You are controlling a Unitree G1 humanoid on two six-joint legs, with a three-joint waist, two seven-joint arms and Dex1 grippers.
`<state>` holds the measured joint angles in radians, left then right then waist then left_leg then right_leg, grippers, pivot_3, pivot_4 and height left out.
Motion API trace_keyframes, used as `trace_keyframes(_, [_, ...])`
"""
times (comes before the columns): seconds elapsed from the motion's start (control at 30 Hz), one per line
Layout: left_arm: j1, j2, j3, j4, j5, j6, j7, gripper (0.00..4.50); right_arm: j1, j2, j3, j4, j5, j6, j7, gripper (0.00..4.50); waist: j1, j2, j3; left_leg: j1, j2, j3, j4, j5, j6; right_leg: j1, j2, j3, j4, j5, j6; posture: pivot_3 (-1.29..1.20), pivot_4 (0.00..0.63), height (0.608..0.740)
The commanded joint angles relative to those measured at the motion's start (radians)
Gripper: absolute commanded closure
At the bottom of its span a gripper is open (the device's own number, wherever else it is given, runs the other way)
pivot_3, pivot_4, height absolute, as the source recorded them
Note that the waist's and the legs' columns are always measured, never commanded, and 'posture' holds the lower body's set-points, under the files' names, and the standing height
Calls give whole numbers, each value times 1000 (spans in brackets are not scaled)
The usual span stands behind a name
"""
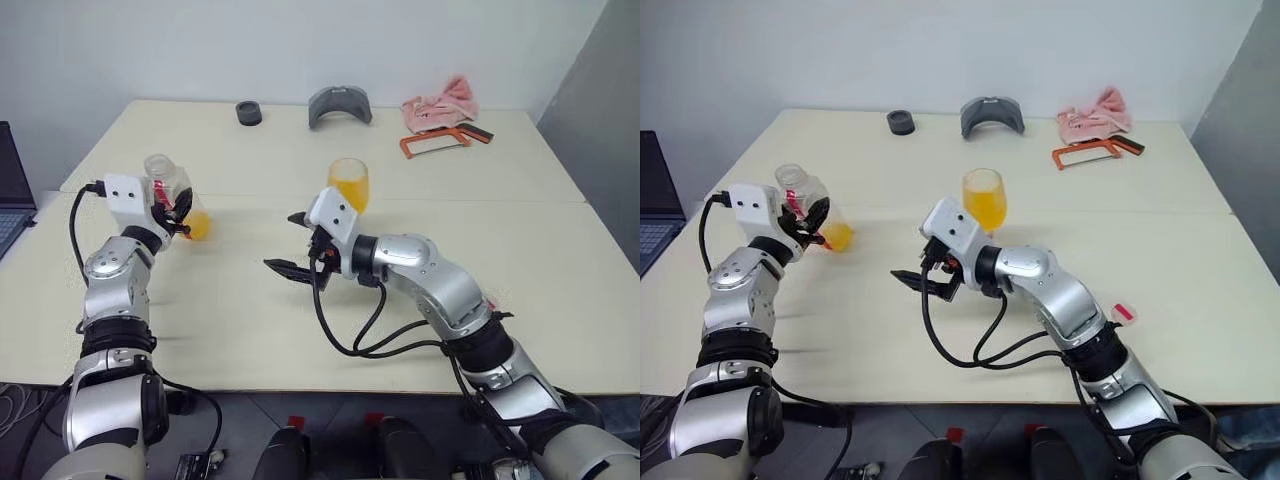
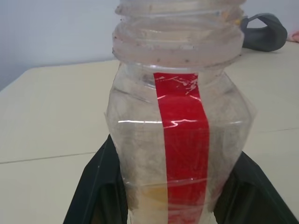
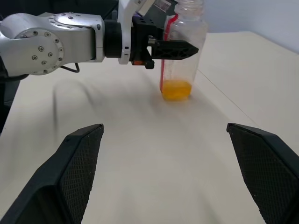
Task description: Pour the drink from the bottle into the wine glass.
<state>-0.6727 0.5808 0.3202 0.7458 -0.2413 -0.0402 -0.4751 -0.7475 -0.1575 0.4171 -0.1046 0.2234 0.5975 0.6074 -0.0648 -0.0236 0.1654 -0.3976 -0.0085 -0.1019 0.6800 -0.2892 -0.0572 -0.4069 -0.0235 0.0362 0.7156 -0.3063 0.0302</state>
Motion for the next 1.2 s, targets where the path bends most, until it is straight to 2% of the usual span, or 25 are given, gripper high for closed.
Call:
trace_keyframes(0.03, [-2, 20, 24, 18, -12, -24, -6, 2734, -29, 23, -3, -13, -15, -28, 7, 0, -2, 0, 0, 0, 0, 0, 0, 0, 0, 0, 0, 0, 0, 0, 0, 0, 150, 740])
trace_keyframes(0.13, [-1, 21, 21, 39, -15, -27, -14, 2734, -27, 30, -9, -13, -22, -29, 12, 0, -3, 0, 0, 0, 0, 0, 0, 0, 0, 0, 0, 0, 0, 0, 0, 0, 150, 740])
trace_keyframes(0.37, [3, 20, 7, 43, -13, -44, -32, 490, -23, 34, -16, -22, -23, -20, 18, 0, -5, 0, 0, 0, 0, 0, 0, 0, 0, 0, 0, 0, 0, 0, 0, 0, 150, 740])
trace_keyframes(0.43, [8, 20, 6, 39, -13, -49, -36, 50, -23, 35, -19, -23, -20, -17, 18, 0, -5, 0, 0, 0, 0, 0, 0, 0, 0, 0, 0, 0, 0, 0, 0, 0, 150, 740])
trace_keyframes(0.83, [106, 16, 9, -53, -1, -73, -14, 50, 36, 1, -27, -53, -22, -40, 43, 0, -10, 0, 0, 0, 1, -1, -1, 0, 1, 0, 0, 0, 0, 0, 0, 0, 150, 740])
trace_keyframes(1.0, [155, 11, 4, -110, 3, -75, 0, 50, 113, -58, -41, -66, -24, -125, 78, 0, -9, 0, 0, 0, 0, -1, -1, -2, 3, 0, -1, 0, 0, 0, 0, 0, 150, 740])
trace_keyframes(1.2, [280, -12, 11, -270, -6, -51, 28, 50, 304, -90, -122, -83, -13, -338, 65, 0, -7, 0, 0, 0, 1, 0, -2, -2, 4, 0, -1, 1, -1, 0, 0, 0, 150, 740])
